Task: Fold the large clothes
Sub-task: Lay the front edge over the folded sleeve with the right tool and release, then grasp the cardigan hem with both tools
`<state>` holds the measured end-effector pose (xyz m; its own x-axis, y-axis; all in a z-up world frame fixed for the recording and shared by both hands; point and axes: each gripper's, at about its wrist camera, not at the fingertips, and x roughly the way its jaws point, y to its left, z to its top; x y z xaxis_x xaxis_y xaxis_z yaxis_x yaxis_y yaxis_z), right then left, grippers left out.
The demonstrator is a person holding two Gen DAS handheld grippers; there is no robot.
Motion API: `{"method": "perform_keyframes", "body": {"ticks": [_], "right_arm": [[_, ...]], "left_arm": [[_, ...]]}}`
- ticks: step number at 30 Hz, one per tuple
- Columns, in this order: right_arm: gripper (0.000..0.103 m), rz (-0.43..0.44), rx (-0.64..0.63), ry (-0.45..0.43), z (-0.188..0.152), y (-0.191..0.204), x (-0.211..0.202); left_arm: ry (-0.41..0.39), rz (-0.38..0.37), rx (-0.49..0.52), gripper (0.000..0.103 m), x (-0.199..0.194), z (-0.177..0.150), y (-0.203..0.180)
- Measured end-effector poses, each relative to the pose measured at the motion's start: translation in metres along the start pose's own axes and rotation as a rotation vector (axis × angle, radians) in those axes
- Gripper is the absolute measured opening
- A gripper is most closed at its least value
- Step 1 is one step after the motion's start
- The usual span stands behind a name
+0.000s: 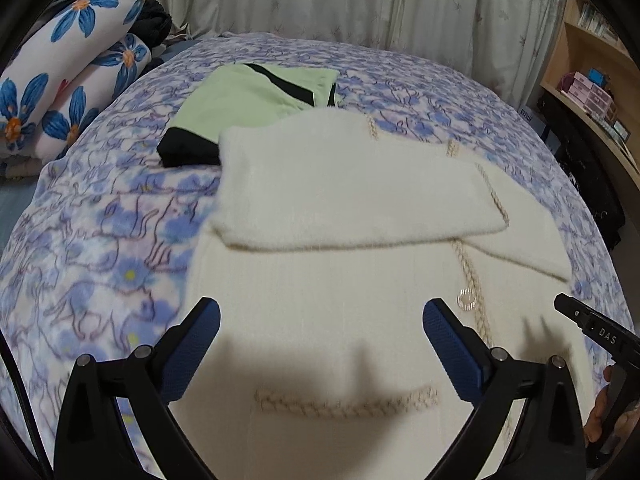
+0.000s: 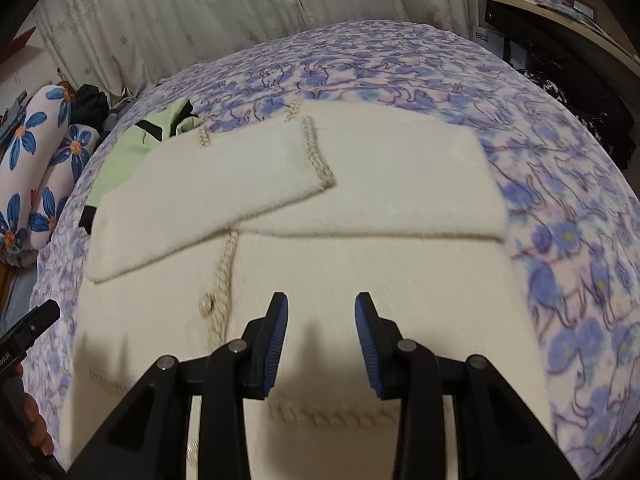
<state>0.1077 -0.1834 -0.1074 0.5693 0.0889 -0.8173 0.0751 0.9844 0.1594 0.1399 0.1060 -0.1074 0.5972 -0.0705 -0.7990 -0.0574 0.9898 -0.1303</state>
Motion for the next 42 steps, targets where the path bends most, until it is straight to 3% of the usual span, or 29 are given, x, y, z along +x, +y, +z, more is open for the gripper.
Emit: {"method": "perform_keyframes", "body": {"ticks": [8, 12, 15, 17, 20, 25, 31, 36, 42], "right_arm": [[0.035, 0.002, -0.007, -0.013, -0.041, -0.009, -0.031], [0.049, -0.011, -0.031, -0.058, -0.063, -0.015, -0.058], [0.050, -0.010, -0.042, -0.081, -0.074, -0.020, -0.074], [0.050, -0.023, -0.051, -0.090, -0.081, -0.025, -0.085], [0.051, -0.047, -0.072, -0.095, -0.090, -0.034, -0.099], [0.051, -0.076, -0.075, -0.084, -0.102, -0.061, -0.115], [0.051, -0.093, -0.019, -0.012, -0.118, -0.116, -0.118], [0.051, -0.043, 0.073, 0.062, -0.133, -0.152, -0.109], [0.051, 0.085, 0.151, 0.158, -0.149, -0.171, -0.085]], "left_arm": [[-0.010, 0.043, 0.002, 0.101, -0.032, -0.039, 0.007], [-0.033, 0.073, -0.012, 0.101, -0.054, -0.055, 0.023], [-0.049, 0.078, -0.043, 0.101, -0.071, -0.067, 0.039], [-0.060, 0.125, -0.043, 0.101, -0.081, -0.075, 0.046], [-0.033, 0.147, -0.023, 0.101, -0.086, -0.086, 0.057], [0.024, 0.133, -0.022, 0.101, -0.087, -0.110, 0.083], [0.110, 0.069, -0.007, 0.101, -0.078, -0.141, 0.105], [0.172, 0.005, -0.022, 0.101, -0.064, -0.159, 0.115], [0.181, -0.065, -0.052, 0.101, -0.055, -0.160, 0.125]]}}
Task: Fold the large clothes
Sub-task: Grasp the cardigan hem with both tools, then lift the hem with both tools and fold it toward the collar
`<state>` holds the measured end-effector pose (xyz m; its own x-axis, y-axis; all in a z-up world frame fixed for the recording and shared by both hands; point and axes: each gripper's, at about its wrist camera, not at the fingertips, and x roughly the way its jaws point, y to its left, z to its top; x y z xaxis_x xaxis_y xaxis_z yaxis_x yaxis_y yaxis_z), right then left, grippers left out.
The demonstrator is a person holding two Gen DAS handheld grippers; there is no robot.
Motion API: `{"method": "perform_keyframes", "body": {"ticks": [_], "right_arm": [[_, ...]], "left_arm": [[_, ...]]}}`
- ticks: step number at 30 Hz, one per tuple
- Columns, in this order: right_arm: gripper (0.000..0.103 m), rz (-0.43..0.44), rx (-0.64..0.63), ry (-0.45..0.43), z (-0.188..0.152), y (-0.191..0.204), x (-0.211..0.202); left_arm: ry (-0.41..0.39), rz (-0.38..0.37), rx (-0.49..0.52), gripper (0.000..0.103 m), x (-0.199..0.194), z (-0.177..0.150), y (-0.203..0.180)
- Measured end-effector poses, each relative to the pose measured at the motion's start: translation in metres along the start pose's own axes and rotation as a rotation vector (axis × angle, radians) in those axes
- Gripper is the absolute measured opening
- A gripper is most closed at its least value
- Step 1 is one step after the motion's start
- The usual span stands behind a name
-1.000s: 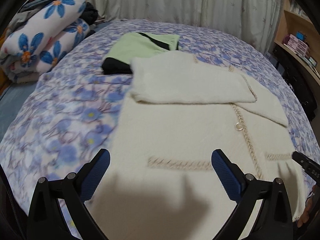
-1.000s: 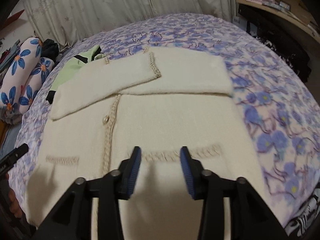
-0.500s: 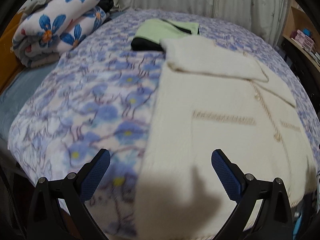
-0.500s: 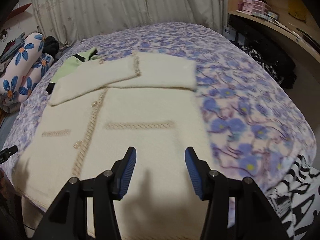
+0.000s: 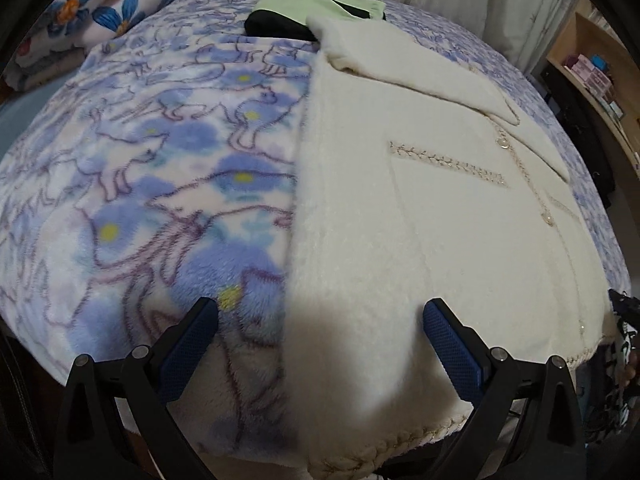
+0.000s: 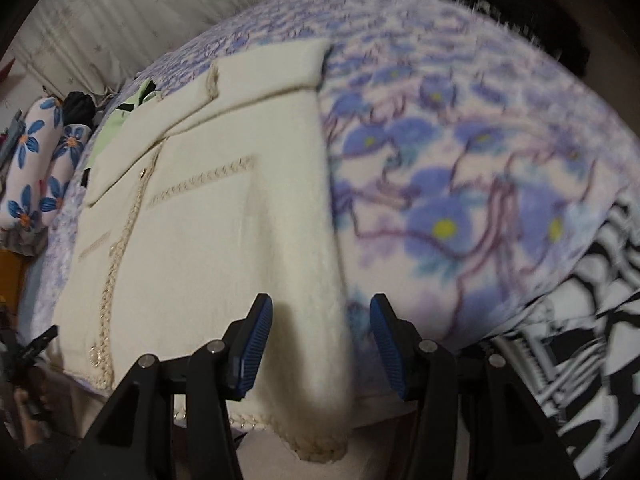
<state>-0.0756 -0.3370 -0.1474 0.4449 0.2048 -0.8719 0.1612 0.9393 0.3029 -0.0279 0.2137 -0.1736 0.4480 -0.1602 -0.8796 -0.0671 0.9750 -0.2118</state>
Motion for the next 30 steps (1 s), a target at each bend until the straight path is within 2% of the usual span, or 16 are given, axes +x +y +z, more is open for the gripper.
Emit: {"method": "perform_keyframes", "body": {"ticks": [2, 4, 5, 9, 12, 17, 21, 26, 28, 29, 30], "right_arm": [[0.051, 0.020, 0.004, -0.004, -0.001, -0.002, 0.001], [0.044, 0.060, -0.005, 0.002, -0.002, -0.003, 0.001], [0.034, 0.086, -0.004, 0.013, -0.003, -0.004, 0.002], [0.019, 0.153, 0.005, 0.029, -0.007, -0.011, 0.001], [0.019, 0.207, 0.027, 0.048, -0.007, -0.016, 0.004], [0.021, 0.228, 0.064, 0.070, -0.006, -0.022, 0.016], [0.022, 0.214, 0.040, 0.072, -0.006, -0.019, 0.019], [0.024, 0.194, 0.017, 0.065, -0.006, -0.014, 0.026], [0.021, 0.166, 0.001, 0.051, -0.007, -0.009, 0.025], [0.019, 0.147, -0.016, 0.040, -0.008, -0.005, 0.023], [0.015, 0.134, -0.029, 0.032, -0.008, -0.001, 0.022]], "left_arm": [[0.004, -0.021, 0.012, 0.101, 0.003, 0.000, 0.001], [0.008, -0.044, 0.014, 0.101, 0.006, 0.001, 0.004], [0.008, -0.059, 0.014, 0.101, 0.007, 0.001, 0.006], [0.010, -0.071, 0.043, 0.098, 0.007, 0.001, 0.005], [0.010, -0.083, 0.066, 0.094, 0.005, 0.002, 0.003], [0.031, -0.111, 0.074, 0.096, 0.010, 0.004, 0.007], [0.039, -0.122, 0.085, 0.101, 0.017, 0.006, 0.009], [0.045, -0.106, 0.085, 0.102, 0.022, 0.007, 0.004], [0.049, -0.092, 0.082, 0.096, 0.021, 0.007, 0.001], [0.047, -0.090, 0.086, 0.084, 0.018, 0.006, -0.002], [0.047, -0.099, 0.090, 0.064, 0.016, 0.006, -0.005]]}}
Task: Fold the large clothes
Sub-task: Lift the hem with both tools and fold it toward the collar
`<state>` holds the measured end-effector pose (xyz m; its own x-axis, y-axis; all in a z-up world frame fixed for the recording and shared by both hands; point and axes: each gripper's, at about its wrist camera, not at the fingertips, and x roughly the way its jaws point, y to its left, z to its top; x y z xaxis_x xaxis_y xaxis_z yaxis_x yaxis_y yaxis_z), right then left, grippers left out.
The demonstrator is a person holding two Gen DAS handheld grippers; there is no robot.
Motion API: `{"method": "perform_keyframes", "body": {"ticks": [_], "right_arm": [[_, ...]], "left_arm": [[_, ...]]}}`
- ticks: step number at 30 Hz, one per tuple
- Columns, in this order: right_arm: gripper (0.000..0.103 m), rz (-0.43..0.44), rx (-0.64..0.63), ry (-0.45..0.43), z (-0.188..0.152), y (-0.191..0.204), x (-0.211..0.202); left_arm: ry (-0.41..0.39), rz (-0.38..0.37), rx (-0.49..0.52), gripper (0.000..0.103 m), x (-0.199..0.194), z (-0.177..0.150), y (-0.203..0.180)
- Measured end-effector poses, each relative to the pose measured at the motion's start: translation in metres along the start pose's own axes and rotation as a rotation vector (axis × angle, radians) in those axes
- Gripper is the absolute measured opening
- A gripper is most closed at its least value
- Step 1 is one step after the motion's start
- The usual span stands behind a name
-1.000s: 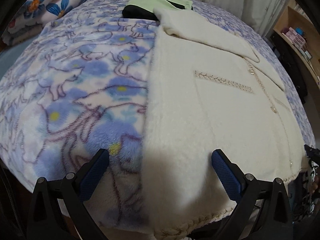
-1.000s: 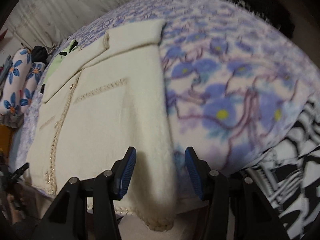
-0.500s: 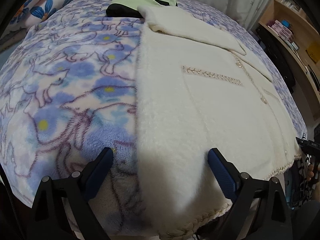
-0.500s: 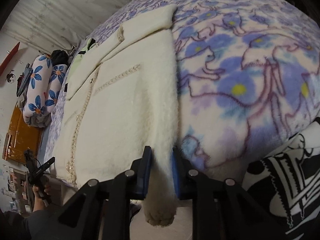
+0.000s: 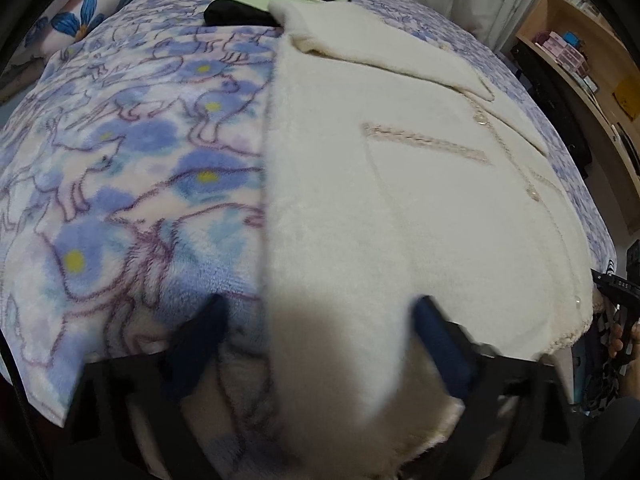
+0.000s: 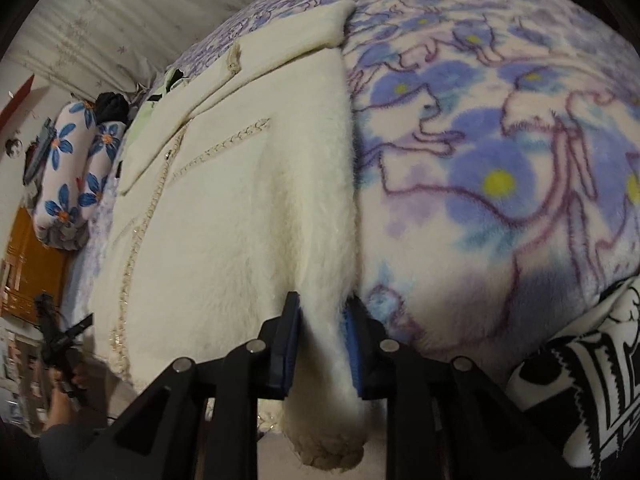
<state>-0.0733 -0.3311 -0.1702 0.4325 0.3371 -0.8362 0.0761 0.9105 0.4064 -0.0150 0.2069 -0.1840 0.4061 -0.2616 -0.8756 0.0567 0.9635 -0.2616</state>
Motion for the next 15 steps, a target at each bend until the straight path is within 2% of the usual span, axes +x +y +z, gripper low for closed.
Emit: {"method": "perform_keyframes", "body": {"ticks": [1, 3, 4, 8, 10, 15], "right_arm": [[0.014, -0.015, -0.010, -0.005, 0.000, 0.004, -0.001], [0.012, -0.027, -0.019, -0.018, 0.001, 0.011, -0.004], [0.011, -0.018, -0.017, -0.026, 0.002, 0.013, -0.006], [0.010, 0.024, -0.029, -0.085, 0.008, 0.027, -0.023], [0.010, 0.030, -0.041, -0.130, 0.011, 0.035, -0.038], [0.008, 0.071, -0.026, -0.246, 0.020, 0.046, -0.083]], "left_arm": [[0.001, -0.016, -0.001, 0.053, -0.003, 0.000, -0.004], [0.002, -0.032, -0.024, 0.022, -0.007, 0.000, -0.010], [0.004, -0.057, -0.048, 0.016, -0.008, 0.000, -0.011], [-0.017, -0.086, -0.172, 0.010, -0.012, 0.000, -0.006], [-0.053, -0.136, -0.231, 0.009, -0.022, -0.001, -0.005], [-0.125, -0.135, -0.196, 0.009, -0.050, -0.001, -0.022]]}}
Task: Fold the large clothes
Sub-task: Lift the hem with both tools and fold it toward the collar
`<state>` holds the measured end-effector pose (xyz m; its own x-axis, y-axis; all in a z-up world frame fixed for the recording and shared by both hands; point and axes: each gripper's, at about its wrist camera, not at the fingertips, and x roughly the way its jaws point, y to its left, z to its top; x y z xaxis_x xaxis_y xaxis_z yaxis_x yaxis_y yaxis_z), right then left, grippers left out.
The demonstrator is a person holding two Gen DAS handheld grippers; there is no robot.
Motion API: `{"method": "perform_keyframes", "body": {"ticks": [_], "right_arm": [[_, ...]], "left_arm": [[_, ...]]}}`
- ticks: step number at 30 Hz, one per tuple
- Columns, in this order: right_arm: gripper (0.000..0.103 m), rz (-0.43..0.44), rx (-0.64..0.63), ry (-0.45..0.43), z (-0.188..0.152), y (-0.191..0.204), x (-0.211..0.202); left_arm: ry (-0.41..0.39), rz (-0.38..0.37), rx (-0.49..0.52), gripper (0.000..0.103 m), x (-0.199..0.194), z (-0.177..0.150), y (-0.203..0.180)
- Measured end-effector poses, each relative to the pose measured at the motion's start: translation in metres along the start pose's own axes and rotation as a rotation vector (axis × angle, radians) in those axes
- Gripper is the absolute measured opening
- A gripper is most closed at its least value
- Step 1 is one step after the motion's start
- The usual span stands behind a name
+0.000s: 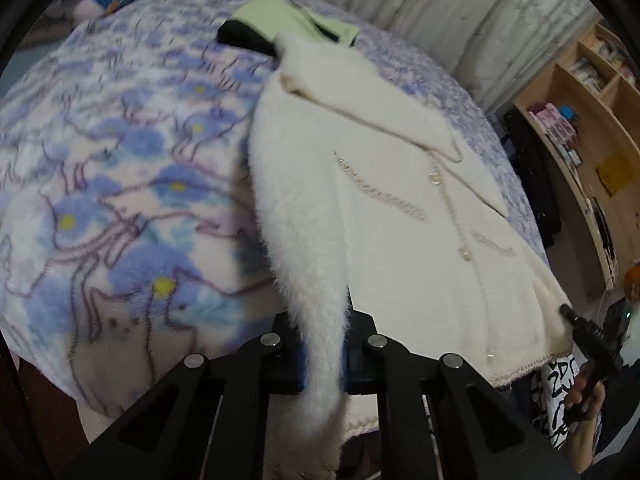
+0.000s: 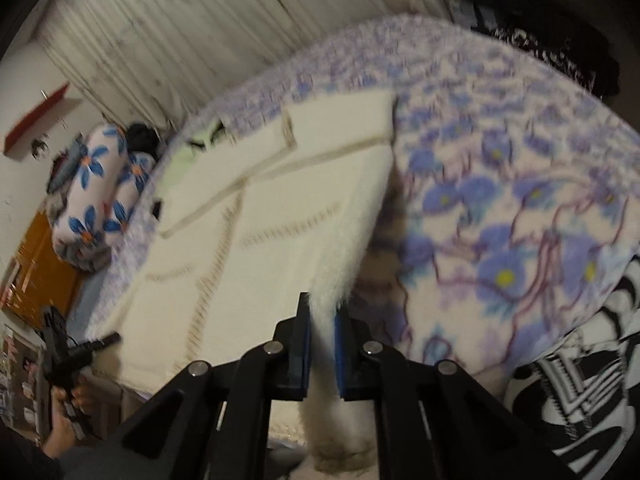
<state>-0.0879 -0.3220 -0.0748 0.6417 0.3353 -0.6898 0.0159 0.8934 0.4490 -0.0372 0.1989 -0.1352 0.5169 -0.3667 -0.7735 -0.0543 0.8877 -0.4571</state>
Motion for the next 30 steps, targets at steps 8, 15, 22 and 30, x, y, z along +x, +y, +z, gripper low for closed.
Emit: {"method": "perform_keyframes", "body": {"ticks": [8, 15, 22, 30], "right_arm": [[0.008, 0.045, -0.038, -0.009, -0.005, 0.025, -0.031], [0.008, 0.127, -0.001, -0.034, -0.002, 0.028, -0.056], [0.008, 0.180, 0.096, -0.033, 0.046, 0.021, -0.022], [0.008, 0.169, 0.192, -0.020, 0.150, 0.018, 0.062]], "left_arm": [[-0.042, -0.052, 0.027, 0.008, -0.048, -0.001, -0.019], [-0.061, -0.109, -0.041, 0.008, -0.085, -0.007, -0.018], [-0.082, -0.139, -0.068, 0.009, -0.062, 0.044, -0.020], [-0.087, -0.055, -0.079, 0.010, 0.018, 0.170, -0.007]]}}
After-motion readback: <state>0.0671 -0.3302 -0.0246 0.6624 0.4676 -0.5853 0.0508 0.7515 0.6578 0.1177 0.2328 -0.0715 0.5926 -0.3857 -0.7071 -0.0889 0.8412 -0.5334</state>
